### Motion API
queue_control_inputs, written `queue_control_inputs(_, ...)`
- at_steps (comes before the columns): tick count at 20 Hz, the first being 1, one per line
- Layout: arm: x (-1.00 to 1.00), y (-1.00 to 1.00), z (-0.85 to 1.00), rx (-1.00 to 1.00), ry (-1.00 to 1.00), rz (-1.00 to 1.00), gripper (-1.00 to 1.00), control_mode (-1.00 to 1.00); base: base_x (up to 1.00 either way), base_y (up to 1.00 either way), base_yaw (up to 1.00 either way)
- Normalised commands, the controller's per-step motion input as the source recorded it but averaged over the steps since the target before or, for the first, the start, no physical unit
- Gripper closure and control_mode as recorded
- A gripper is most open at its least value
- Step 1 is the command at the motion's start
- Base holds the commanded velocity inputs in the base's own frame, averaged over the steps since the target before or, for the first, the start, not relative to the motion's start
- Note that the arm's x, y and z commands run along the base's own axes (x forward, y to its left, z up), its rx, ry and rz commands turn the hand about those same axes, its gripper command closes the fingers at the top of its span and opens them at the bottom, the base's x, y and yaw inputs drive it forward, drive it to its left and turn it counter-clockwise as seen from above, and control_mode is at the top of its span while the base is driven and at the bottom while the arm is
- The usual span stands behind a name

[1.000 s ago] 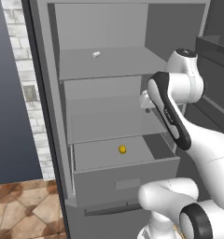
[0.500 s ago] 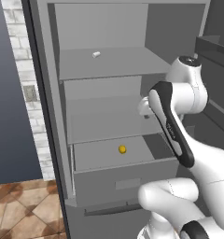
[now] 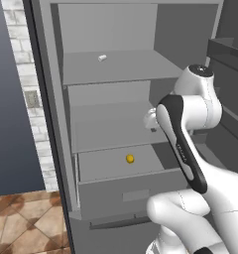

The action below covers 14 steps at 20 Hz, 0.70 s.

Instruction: Fully open the fridge drawer.

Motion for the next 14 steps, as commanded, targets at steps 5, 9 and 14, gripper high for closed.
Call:
queue_control_inputs(5,0.0,0.0,0.0,0.0,0.0,0.0,-1.0,-1.0,0.0,0.0,0.0)
queue_control_inputs(9,0.0,0.0,0.0,0.0,0.0,0.0,-1.0,-1.0,0.0,0.0,0.0)
queue_control_inputs(14,0.0,0.0,0.0,0.0,0.0,0.0,-1.0,-1.0,0.0,0.0,0.0)
